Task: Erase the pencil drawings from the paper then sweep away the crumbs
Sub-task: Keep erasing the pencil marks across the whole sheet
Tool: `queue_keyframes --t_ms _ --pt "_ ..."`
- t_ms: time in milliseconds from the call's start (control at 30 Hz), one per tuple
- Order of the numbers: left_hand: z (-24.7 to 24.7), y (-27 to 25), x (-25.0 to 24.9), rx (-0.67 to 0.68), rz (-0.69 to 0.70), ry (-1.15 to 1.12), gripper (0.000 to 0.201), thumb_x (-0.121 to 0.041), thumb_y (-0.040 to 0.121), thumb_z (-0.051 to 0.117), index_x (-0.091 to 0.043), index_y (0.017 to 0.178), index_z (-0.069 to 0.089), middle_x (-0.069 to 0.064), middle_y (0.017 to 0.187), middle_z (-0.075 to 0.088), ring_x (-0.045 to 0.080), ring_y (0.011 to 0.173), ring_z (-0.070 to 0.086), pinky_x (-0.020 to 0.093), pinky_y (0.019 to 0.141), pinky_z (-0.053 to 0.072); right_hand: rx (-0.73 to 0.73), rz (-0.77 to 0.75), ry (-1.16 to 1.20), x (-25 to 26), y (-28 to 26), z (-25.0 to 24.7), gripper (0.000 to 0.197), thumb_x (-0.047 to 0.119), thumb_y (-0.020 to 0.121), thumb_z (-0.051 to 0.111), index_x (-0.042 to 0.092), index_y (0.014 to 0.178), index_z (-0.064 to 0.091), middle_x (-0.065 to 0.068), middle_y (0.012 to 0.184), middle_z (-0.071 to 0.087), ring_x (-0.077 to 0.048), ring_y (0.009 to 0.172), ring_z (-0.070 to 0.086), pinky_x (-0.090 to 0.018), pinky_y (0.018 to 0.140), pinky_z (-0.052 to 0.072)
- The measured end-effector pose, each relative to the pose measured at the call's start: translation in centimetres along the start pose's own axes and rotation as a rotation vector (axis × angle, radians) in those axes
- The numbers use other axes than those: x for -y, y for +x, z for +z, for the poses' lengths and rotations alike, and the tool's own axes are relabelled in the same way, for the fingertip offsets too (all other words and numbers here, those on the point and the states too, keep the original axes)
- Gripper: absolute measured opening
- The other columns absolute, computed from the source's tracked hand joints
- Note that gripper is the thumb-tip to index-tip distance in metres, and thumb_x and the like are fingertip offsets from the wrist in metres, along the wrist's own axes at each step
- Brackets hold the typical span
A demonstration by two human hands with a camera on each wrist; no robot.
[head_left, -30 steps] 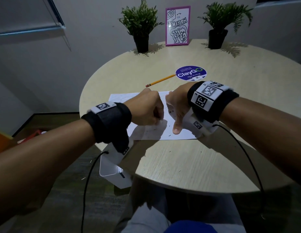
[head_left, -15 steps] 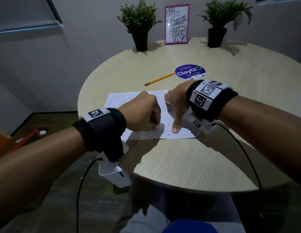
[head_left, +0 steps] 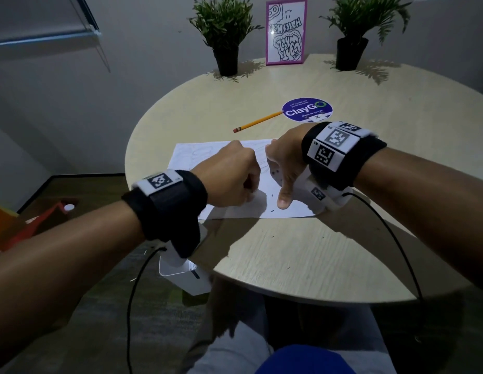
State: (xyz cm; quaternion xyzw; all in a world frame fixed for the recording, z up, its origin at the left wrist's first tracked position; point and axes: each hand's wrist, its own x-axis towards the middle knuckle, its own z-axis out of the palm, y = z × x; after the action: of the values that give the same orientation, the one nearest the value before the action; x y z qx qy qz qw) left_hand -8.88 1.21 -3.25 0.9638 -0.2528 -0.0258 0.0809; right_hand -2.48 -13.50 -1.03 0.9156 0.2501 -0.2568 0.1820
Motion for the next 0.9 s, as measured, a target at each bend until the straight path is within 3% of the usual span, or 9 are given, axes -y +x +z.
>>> queue_keyframes --t_ms 100,267,333,467,567,633,767,900 --pt "-0.4 0.0 -0.4 0.054 0.024 -0.013 0.010 -0.011 0.076 0.075 -0.016 0.083 0.079 -0.006 0.073 0.073 0.007 0.070 0.065 0.024 0.070 0.055 -0.005 -0.012 0.006 -0.1 -0.1 0.1 0.099 0.071 0.054 0.083 0.016 0.129 0.049 -0.004 0.125 0.057 -0.026 0.111 0.057 -0.037 0.085 0.046" --pt "-1.3 3.0 1.0 -0.068 -0.056 -0.017 0.007 -0.011 0.075 0.078 -0.015 0.081 0.077 -0.003 0.071 0.071 0.012 0.069 0.063 0.035 0.073 0.058 0.013 -0.025 -0.036 0.2 0.0 0.0 0.098 0.079 0.052 0.076 0.014 0.123 0.062 -0.006 0.115 0.068 -0.026 0.099 0.064 -0.030 0.060 0.040" --pt "-1.0 3.1 1.1 -0.063 -0.070 -0.012 0.007 -0.013 0.075 0.080 -0.016 0.079 0.077 -0.004 0.069 0.070 0.011 0.069 0.061 0.035 0.073 0.057 0.008 -0.011 -0.027 0.2 0.0 0.1 0.100 0.079 0.052 0.076 0.015 0.126 0.059 -0.006 0.120 0.065 -0.027 0.103 0.063 -0.031 0.064 0.041" --pt "-0.2 0.8 0.4 -0.010 -0.029 -0.026 0.009 -0.010 0.075 0.078 -0.015 0.082 0.079 -0.005 0.071 0.073 0.010 0.072 0.066 0.026 0.070 0.054 -0.002 -0.002 -0.001 -0.1 -0.1 0.1 0.100 0.074 0.053 0.081 0.018 0.129 0.051 -0.002 0.125 0.057 -0.026 0.110 0.057 -0.038 0.087 0.047" --pt "-0.3 -0.5 -0.3 0.033 0.019 -0.033 0.011 -0.009 0.074 0.077 -0.016 0.083 0.080 -0.006 0.072 0.073 0.006 0.069 0.066 0.026 0.070 0.056 0.003 -0.006 -0.002 0.0 0.0 0.0 0.102 0.075 0.048 0.082 0.019 0.127 0.053 -0.002 0.124 0.060 -0.025 0.109 0.059 -0.040 0.096 0.050" --pt "-0.6 0.3 -0.1 0.008 0.007 -0.035 0.011 -0.009 0.075 0.078 -0.015 0.084 0.079 -0.005 0.073 0.074 0.007 0.069 0.066 0.027 0.072 0.056 -0.004 -0.010 -0.009 0.0 0.0 0.0 0.100 0.075 0.049 0.082 0.018 0.126 0.055 -0.002 0.122 0.061 -0.025 0.107 0.059 -0.038 0.091 0.050" --pt "-1.0 2.8 0.7 -0.104 -0.067 -0.030 0.009 -0.010 0.076 0.078 -0.012 0.084 0.078 0.000 0.074 0.073 0.013 0.070 0.064 0.032 0.075 0.057 0.009 -0.017 -0.025 0.0 -0.1 0.2 0.091 0.076 0.055 0.078 0.016 0.122 0.062 -0.005 0.120 0.066 -0.026 0.102 0.062 -0.031 0.063 0.040" --pt "-0.2 2.5 0.6 -0.061 -0.055 0.005 0.008 -0.010 0.077 0.078 -0.014 0.083 0.079 -0.002 0.073 0.072 0.009 0.069 0.059 0.028 0.070 0.055 -0.007 -0.006 -0.008 -0.1 0.0 0.2 0.094 0.074 0.056 0.079 0.016 0.126 0.058 -0.004 0.121 0.064 -0.026 0.107 0.061 -0.034 0.073 0.042"
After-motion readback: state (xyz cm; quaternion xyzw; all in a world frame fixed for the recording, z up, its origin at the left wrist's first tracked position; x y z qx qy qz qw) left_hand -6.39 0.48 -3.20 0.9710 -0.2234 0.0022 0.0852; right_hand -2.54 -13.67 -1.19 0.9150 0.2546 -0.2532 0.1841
